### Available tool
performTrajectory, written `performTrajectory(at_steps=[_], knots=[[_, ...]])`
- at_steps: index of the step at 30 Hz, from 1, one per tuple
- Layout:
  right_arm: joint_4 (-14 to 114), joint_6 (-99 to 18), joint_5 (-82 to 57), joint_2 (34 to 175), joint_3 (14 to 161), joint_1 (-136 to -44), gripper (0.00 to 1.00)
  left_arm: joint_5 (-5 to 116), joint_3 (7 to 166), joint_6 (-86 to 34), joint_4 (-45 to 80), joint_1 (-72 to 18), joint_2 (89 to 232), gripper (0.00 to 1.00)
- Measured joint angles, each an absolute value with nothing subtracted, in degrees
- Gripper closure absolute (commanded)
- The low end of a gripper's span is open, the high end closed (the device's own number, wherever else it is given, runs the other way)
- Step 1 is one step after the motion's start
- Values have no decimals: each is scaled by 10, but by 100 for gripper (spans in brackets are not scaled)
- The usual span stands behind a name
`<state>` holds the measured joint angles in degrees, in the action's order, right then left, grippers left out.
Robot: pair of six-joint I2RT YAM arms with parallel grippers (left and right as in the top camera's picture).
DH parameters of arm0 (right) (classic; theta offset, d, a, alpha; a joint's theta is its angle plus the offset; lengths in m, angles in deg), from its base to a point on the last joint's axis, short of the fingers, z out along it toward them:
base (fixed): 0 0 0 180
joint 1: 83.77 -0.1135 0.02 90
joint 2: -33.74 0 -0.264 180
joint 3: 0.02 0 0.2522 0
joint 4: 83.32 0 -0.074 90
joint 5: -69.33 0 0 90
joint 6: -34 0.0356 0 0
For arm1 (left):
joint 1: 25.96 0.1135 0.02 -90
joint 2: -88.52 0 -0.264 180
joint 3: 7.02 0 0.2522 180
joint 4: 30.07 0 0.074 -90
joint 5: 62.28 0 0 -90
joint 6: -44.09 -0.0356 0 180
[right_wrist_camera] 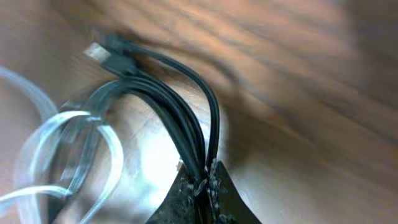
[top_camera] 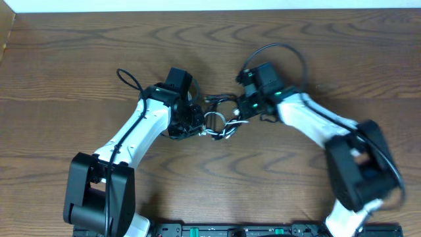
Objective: Untangle cables
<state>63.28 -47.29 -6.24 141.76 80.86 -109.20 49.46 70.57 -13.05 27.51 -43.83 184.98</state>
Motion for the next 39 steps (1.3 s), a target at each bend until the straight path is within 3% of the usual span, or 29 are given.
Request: performTrajectory(at_steps=[2,7,14,28,32,39], knots=[[591,-462,-51,1362,809,-1074,99,482,706,-133,259,-437,1850,92],[512,-465,-16,1255,809,-1051,99,470,705,-166,210,-436,1850,51],[432,-511,19,1228,809,-1050,99,528,706,-267,152,-432,1850,29],[442,-537,86,1228,809,-1033,99,695,716,-306,95,-434,1840,29],[458,-537,151,1224,809,-1002,99,709,716,-287,84,-447,1842,8],[461,-537,262,1171,809,-944,99,717,717,-223,52,-454,1887,5]])
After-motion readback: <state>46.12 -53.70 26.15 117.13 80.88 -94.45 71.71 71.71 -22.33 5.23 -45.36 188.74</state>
